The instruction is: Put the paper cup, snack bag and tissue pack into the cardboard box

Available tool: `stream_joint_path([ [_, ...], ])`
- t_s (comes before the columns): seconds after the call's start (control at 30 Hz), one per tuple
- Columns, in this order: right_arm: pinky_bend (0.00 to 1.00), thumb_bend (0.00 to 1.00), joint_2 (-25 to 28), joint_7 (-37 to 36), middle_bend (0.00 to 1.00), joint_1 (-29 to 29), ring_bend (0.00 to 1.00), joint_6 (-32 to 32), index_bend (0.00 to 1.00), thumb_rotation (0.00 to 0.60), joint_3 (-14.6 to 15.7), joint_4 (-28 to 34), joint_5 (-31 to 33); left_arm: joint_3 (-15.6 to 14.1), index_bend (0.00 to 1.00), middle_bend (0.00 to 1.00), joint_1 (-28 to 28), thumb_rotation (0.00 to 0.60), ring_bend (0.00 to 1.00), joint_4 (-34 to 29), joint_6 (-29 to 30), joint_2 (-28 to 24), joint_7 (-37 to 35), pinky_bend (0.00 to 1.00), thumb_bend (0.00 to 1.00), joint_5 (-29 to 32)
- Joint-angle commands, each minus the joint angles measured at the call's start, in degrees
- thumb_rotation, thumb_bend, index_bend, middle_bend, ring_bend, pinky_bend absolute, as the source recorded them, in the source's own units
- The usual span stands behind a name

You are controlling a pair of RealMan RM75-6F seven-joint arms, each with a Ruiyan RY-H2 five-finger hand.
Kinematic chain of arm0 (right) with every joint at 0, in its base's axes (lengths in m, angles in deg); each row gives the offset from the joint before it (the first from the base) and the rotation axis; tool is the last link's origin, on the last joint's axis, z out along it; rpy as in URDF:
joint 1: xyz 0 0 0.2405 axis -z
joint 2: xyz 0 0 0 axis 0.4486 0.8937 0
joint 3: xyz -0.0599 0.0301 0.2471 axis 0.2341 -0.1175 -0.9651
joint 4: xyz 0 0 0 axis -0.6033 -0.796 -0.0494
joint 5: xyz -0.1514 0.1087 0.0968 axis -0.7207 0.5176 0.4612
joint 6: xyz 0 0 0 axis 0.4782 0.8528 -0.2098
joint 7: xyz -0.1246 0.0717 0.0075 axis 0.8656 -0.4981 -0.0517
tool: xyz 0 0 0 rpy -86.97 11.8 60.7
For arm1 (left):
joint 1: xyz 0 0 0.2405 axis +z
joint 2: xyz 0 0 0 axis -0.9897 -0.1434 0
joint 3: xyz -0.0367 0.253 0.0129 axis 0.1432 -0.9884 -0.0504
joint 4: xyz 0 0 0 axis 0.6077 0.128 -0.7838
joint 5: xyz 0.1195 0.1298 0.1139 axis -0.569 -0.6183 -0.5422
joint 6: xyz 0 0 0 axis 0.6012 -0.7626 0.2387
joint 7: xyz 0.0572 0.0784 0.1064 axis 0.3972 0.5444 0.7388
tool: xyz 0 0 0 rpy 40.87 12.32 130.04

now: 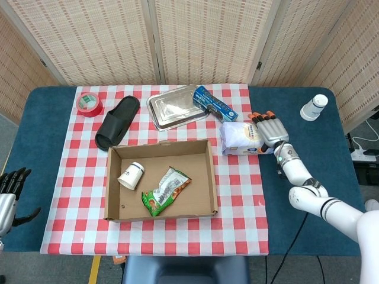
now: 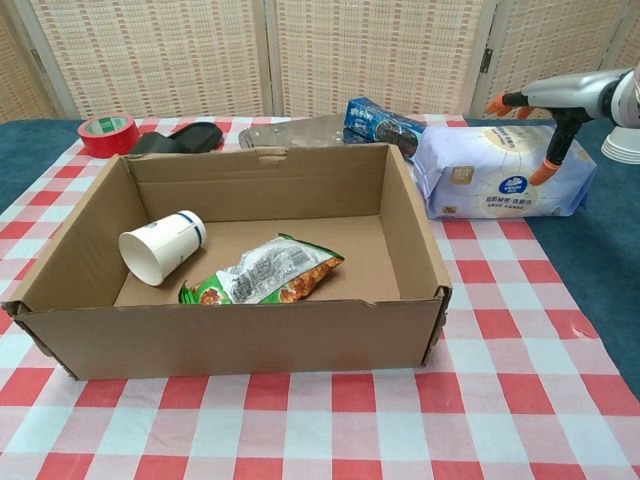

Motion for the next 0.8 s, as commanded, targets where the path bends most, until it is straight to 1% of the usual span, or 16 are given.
stream_joint_path([
  [0.03,0.00,0.00,-1.85,-1.44,0.00,-0.71,0.00,-1.28,0.00,0.600,-0.26,-2.46,-1.00,-0.05,0.00,0.00,0.01,0.600,0.00,0.49,0.25,0.33,-0.01,0.00,0.21,-0.32],
  [0.23,0.00,0.00,-4.10,-2.75,0.00,-0.64,0.00,-2.90,0.00,0.600,0.15,-5.87,-1.87,-0.03,0.00,0.00,0.07,0.600,0.00,0.28,0.03,0.09,-0.10,0.00,0.21,0.11],
  [0.3,0.00,0.00,-4.94,-3.47,0.00,-0.40,0.00,-2.46,0.00,0.600,-0.02,-6.74,-2.33,-0.05,0.00,0.00,0.16,0.600,0.00,0.27,0.31,0.06,-0.22,0.00,0.21,-0.05],
  [0.33,0.02,0.00,-5.76,-3.67,0.00,-0.12,0.00,-1.40,0.02,0.600,0.01,-7.59,-3.00,-0.05,0.00,0.00,0.21,0.600,0.00,0.26,0.44,0.04,-0.27,0.00,0.21,-0.11],
  [0.4,0.10,0.00,-7.40,-3.54,0.05,0.36,0.03,1.07,0.11,0.600,0.15,-9.40,-4.43,-0.05,0.00,0.00,0.27,0.600,0.00,0.22,0.51,0.00,-0.32,0.00,0.21,-0.07],
  [0.47,0.29,0.00,-8.63,-3.42,0.18,0.70,0.15,2.84,0.33,0.600,0.25,-10.69,-5.53,-0.02,0.00,0.00,0.29,0.600,0.00,0.21,0.52,-0.03,-0.37,0.00,0.21,0.00],
  [0.5,0.35,0.00,-9.12,-3.45,0.22,0.86,0.20,3.69,0.39,0.600,0.26,-11.24,-6.11,0.00,0.00,0.00,0.29,0.600,0.00,0.20,0.53,-0.04,-0.39,0.00,0.21,0.02],
  [0.57,0.52,0.02,-10.28,-3.64,0.33,1.33,0.33,6.14,0.57,0.600,0.42,-12.45,-7.90,0.03,0.00,0.00,0.32,0.600,0.00,0.23,0.61,-0.04,-0.48,0.00,0.21,0.02],
  [0.67,0.66,0.06,-11.55,-4.38,0.46,1.96,0.49,9.06,0.75,0.600,0.87,-14.19,-10.66,0.05,0.00,0.00,0.27,0.600,0.00,0.34,0.48,-0.01,-0.57,0.00,0.21,0.10],
  [0.77,0.74,0.10,-12.01,-5.33,0.55,2.36,0.59,9.95,0.86,0.600,0.99,-15.40,-12.26,0.13,0.00,0.00,0.23,0.600,0.00,0.36,0.28,-0.08,-0.74,0.00,0.21,0.37],
  [0.8,0.76,0.11,-12.01,-5.63,0.56,2.51,0.61,10.31,0.88,0.600,0.95,-15.63,-12.75,0.19,0.00,0.00,0.27,0.600,0.00,0.36,0.32,-0.10,-0.80,0.00,0.21,0.49],
])
